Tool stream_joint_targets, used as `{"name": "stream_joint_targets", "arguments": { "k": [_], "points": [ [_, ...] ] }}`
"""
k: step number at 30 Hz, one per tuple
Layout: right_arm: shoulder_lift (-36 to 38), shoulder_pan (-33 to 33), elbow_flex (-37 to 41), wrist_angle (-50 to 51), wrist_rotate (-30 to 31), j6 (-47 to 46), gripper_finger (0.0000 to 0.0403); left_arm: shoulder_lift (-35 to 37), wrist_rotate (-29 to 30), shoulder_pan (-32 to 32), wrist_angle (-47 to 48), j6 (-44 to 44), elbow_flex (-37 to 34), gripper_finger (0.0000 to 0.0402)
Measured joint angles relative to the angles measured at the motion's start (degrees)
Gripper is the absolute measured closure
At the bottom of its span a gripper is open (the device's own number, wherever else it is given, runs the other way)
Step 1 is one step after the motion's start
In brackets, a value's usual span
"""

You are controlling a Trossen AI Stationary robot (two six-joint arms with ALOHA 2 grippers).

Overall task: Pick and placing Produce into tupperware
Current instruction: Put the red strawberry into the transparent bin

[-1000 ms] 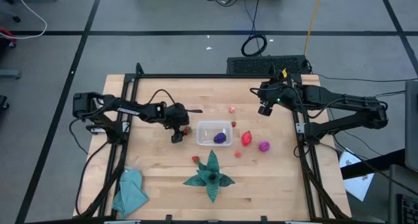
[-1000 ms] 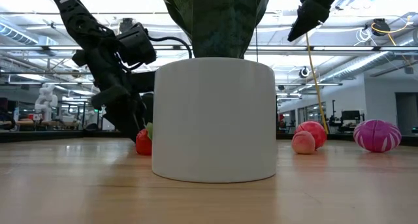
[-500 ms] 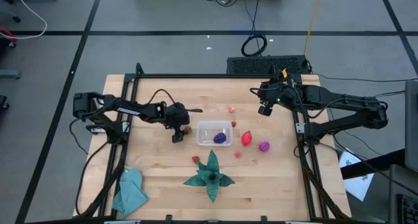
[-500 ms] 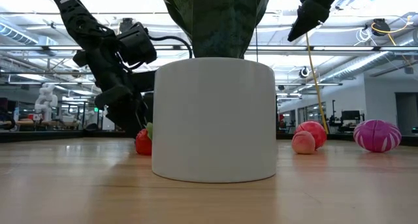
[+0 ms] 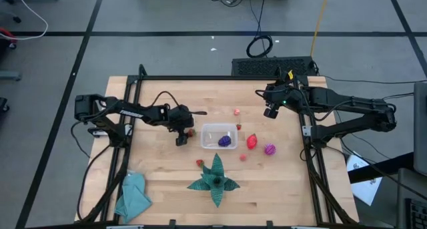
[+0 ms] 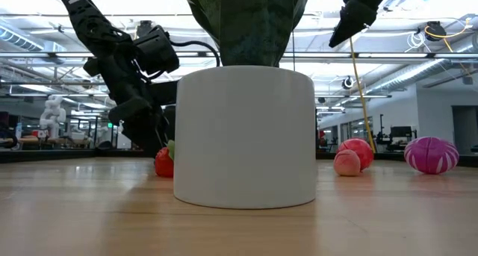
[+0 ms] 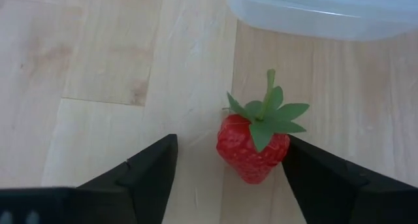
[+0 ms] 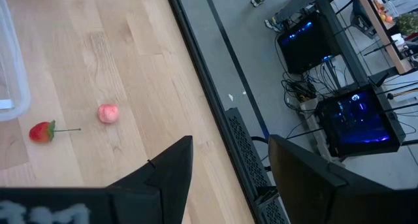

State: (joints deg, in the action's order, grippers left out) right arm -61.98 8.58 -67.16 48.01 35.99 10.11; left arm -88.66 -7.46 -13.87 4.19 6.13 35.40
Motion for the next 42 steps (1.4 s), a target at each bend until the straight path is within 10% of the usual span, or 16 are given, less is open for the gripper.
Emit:
{"name": "stream_joint_targets", "arguments": {
  "k": [42],
  "points": [
    [0.0,0.0,0.0,0.2,0.0,-0.8,0.0211,5.5,7.8,-1.8,25.7,-0.7,10.1,0.0197]
  ]
}}
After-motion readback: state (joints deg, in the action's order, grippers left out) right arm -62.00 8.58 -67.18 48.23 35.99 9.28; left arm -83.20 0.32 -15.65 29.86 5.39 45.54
